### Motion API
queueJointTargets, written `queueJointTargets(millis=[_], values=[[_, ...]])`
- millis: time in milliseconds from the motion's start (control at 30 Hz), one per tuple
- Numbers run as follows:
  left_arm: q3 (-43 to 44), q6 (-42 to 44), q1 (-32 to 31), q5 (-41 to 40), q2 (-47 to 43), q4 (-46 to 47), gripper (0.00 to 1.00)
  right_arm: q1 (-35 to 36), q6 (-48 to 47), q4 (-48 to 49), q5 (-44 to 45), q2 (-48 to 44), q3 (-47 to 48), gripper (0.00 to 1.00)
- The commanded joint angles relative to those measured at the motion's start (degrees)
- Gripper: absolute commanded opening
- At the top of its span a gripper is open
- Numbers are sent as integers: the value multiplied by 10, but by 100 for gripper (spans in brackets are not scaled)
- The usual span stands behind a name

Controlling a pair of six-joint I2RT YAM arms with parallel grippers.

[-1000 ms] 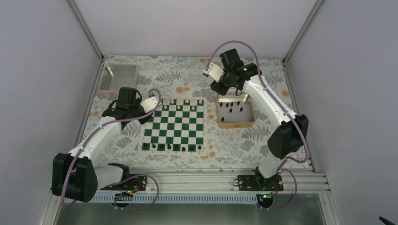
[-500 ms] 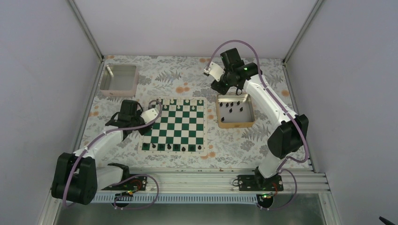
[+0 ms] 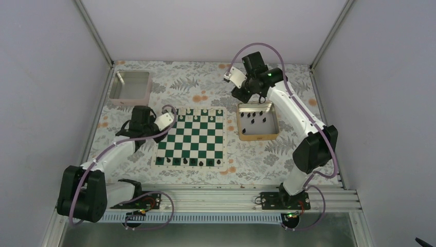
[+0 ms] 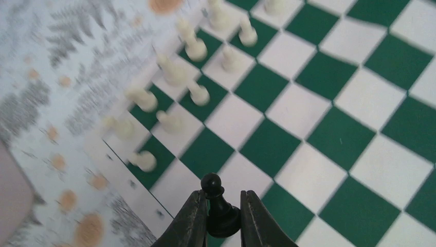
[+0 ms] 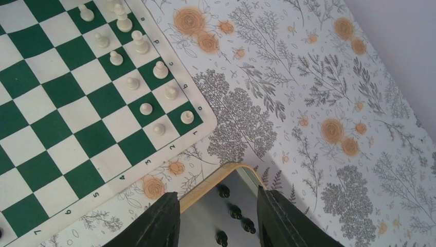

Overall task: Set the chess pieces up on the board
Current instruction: Pick up the chess piece from the chessboard, then place the chess piece in the storage box.

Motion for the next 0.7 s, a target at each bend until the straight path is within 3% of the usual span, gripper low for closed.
queueJointTargets(millis=[0,133,333,667], values=[[106,-12,-8,42,5,-22,5,-28,1,3,2,-6,1,41],[194,-11,-38,70,36,-39,6,-74,-5,6,-13,-16,-15,41],[334,-47,-155,58,170,-30,6,-151,-9,12,-40,-46,-29,42],[471,-161,-262,54,343,88,6,-226,-14,24,-54,-84,-69,42]])
